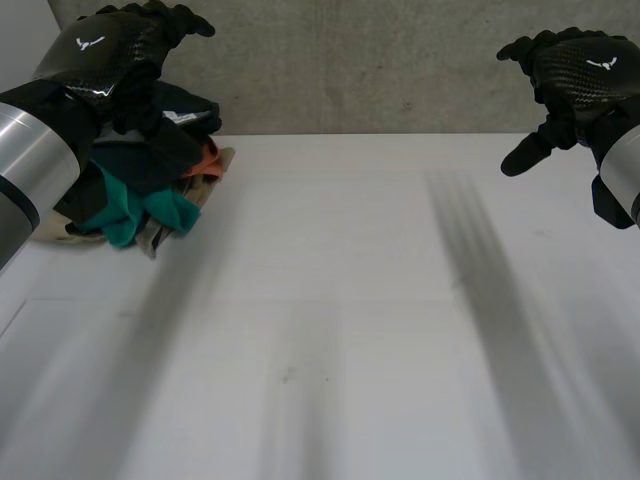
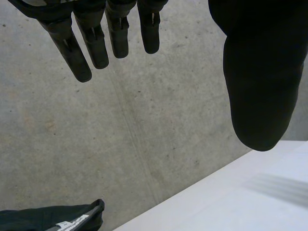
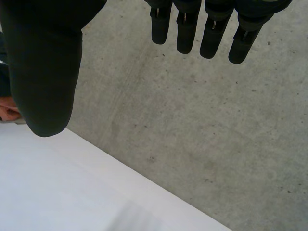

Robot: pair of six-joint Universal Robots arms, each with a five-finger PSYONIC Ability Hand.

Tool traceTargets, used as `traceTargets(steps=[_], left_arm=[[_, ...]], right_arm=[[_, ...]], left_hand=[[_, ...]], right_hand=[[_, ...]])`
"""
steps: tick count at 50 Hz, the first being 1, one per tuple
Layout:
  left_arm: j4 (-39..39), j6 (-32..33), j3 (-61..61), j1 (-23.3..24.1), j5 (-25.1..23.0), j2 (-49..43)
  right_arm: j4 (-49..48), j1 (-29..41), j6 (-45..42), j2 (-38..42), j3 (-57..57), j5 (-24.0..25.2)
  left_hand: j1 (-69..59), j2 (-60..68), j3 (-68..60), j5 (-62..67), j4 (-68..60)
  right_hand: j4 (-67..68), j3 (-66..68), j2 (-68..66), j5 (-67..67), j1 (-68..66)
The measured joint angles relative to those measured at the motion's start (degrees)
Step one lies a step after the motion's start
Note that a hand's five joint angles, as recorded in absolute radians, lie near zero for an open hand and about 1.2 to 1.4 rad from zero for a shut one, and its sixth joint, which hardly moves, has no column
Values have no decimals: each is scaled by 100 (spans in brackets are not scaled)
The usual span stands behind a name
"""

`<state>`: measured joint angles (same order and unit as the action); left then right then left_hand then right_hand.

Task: Fold the laundry.

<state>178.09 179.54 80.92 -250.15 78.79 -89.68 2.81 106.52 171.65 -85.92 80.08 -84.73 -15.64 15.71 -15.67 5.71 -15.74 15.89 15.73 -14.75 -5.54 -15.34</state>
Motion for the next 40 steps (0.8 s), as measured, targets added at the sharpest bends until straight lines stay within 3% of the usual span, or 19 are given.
traceTargets(steps=[13,21,28,40], left_arm=[[130,55,-87,-25,501,-164],[424,355,-665,-435,599,-825],[552,968,-2107,-1140,545,-2543],[1366,1981,-4192,-1617,488,-5328]], right_arm=[[10,8,-8,-97,6,2],[12,9,-25,-136,32,11],[10,15,-51,-104,82,20],[-1,27,-85,47,173,38]], left_hand=[[406,-371,364,-327,408],[406,-371,364,-327,408],[406,-371,364,-327,408],[385,-328,314,-291,347]], right_hand=[[-428,-415,260,322,262],[-428,-415,260,322,262],[-428,-415,260,322,262],[-428,-415,260,322,262]])
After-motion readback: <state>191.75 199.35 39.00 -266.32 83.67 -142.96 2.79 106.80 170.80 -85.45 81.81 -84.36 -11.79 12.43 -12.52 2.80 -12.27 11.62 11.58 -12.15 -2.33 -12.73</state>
